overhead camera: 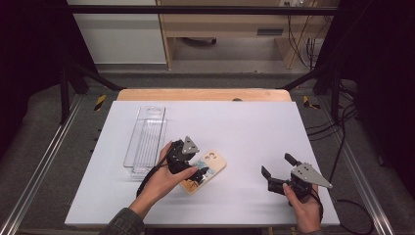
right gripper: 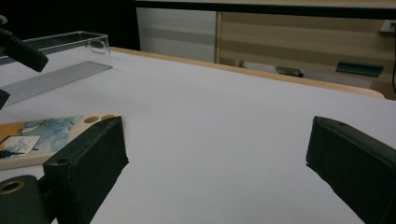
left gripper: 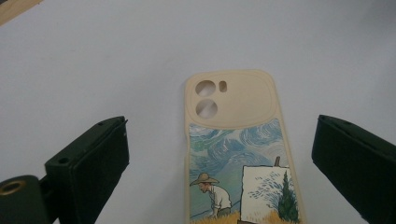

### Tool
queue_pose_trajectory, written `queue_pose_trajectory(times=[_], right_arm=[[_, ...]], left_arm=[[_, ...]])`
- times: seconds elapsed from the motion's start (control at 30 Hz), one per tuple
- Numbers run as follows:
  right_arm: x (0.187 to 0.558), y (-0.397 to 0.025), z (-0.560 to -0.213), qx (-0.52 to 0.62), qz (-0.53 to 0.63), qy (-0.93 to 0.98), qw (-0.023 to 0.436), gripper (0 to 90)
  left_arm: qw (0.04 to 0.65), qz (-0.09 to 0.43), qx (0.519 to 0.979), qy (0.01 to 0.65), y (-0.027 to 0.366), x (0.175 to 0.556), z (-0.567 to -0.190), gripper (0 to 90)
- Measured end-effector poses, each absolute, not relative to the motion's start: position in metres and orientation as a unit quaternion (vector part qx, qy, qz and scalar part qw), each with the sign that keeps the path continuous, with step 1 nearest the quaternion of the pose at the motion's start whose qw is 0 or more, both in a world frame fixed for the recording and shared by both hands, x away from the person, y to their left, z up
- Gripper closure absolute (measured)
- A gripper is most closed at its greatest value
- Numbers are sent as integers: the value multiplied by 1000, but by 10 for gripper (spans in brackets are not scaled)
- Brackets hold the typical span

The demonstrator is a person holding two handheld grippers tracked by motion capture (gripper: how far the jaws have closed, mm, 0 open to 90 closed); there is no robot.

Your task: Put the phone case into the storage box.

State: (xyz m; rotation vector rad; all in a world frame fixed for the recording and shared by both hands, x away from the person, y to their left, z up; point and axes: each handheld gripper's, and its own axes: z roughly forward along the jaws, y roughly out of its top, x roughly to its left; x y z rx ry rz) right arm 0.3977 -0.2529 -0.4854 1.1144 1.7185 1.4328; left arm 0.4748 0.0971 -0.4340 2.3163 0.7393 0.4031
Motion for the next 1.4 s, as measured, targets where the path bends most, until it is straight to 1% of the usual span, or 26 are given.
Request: queue_pose_trajectory(times=[0.27, 0.37, 0.57, 0.93, 1.4], right_arm=[[398, -254, -486, 424, 544, 652, 314, 48], [398, -254, -486, 425, 544, 652, 314, 48], [398, -254, -485, 425, 544, 652, 314, 47], [398, -253, -486, 425, 544, 653, 313, 44], [398, -254, -486, 427, 544, 652, 312, 44]], left_arm=[[327, 136, 890, 288, 95, 482, -440, 39], [315, 131, 896, 285, 94, 483, -445, 39], [316, 139, 894, 284, 93, 484, -445, 47], [313, 122, 897, 287, 91, 486, -453, 45], [317, 123, 894, 292, 93, 489, -458, 47]])
